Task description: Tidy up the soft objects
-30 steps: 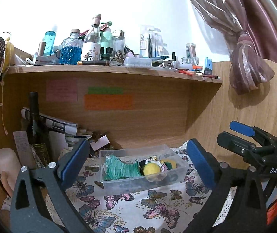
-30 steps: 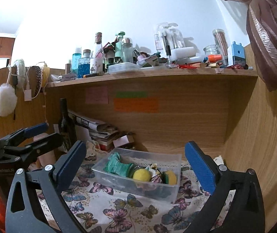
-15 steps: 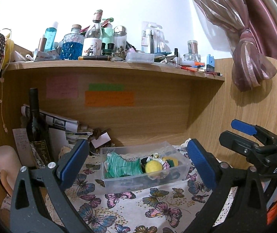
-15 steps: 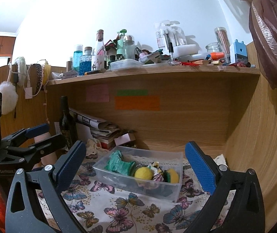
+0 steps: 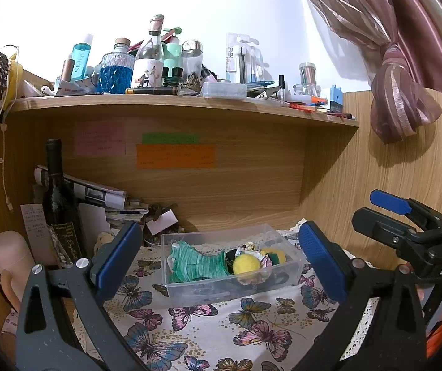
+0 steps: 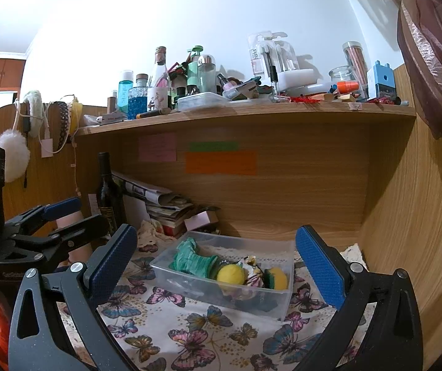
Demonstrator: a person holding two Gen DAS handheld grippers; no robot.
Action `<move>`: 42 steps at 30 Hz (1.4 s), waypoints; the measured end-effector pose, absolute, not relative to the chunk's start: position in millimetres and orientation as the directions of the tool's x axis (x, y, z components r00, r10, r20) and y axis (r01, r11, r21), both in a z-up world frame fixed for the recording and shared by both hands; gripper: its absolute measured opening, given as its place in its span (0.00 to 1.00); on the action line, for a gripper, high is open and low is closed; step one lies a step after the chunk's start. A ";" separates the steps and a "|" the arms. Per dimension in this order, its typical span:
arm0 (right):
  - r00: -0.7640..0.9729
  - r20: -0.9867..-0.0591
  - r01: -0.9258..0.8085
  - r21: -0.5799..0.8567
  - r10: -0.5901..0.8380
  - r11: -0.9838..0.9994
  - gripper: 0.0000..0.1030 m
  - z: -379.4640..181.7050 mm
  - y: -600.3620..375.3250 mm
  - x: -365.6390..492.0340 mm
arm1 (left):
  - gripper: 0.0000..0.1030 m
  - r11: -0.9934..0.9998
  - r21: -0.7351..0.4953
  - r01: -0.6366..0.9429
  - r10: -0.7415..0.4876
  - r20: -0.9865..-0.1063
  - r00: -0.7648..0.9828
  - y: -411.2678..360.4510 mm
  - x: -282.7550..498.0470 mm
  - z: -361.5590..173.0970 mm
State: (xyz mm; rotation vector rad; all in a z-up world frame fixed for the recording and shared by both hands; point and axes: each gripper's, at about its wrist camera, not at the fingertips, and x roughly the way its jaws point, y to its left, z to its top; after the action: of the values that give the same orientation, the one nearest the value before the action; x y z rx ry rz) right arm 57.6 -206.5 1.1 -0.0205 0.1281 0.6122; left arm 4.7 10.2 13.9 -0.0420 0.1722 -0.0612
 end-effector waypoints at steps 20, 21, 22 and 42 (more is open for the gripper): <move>0.811 -0.124 -0.574 0.022 0.572 0.819 1.00 0.4 -206.3 56.5 | 1.00 0.997 -0.048 0.056 -0.064 -0.171 0.983 10.6 5.0 14.0; 0.811 -0.124 -0.574 0.023 0.572 0.819 1.00 0.5 -206.4 56.8 | 1.00 0.997 -0.048 0.057 -0.064 -0.171 0.983 10.4 4.6 13.9; 0.811 -0.124 -0.574 0.024 0.572 0.818 1.00 0.2 -205.7 56.4 | 1.00 0.997 -0.048 0.054 -0.062 -0.171 0.983 9.8 4.8 14.2; 0.811 -0.124 -0.573 0.024 0.571 0.819 1.00 0.1 -205.9 56.3 | 1.00 0.997 -0.054 0.050 -0.058 -0.174 0.983 8.0 4.4 14.9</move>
State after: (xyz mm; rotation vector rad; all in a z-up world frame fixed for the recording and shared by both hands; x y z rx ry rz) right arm 56.3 -205.9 0.1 -0.0149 0.1277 0.6111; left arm 4.4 8.0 14.9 -0.0497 0.1763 -0.0544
